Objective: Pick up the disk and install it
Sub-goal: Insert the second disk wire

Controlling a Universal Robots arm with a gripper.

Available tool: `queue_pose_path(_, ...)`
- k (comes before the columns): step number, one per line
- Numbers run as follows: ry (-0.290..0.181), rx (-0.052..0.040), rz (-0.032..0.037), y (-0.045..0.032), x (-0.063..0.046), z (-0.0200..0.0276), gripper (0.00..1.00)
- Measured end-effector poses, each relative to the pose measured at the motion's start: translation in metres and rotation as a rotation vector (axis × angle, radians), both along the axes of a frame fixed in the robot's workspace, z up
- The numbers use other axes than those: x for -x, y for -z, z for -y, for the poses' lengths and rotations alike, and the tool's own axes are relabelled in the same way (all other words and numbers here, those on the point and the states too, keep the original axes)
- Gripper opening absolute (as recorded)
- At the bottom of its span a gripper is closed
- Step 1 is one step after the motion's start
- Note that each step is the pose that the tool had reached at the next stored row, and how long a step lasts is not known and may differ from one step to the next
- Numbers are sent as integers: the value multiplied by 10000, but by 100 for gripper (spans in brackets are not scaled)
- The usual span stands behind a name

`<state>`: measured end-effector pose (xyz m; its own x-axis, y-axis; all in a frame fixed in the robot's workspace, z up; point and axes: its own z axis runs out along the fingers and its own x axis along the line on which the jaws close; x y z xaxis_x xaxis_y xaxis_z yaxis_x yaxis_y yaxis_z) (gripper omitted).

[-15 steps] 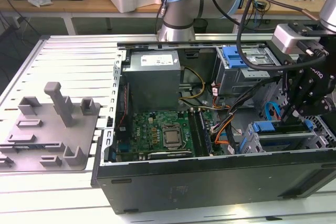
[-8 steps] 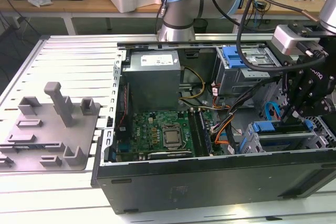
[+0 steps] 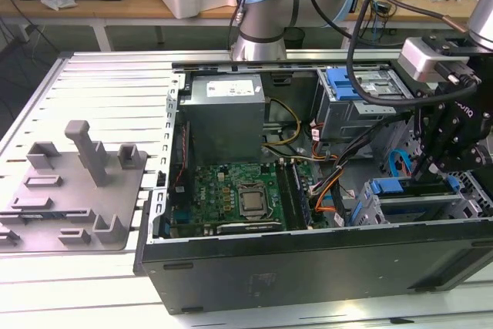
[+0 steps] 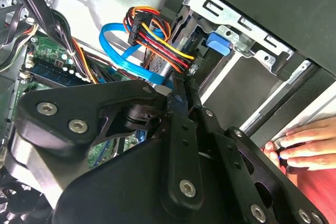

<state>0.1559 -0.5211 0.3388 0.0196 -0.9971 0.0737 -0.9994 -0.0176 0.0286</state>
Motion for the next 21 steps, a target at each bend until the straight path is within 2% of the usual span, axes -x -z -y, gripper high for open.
queue_pose_path(21,0,-7,0,15,0,0,18)
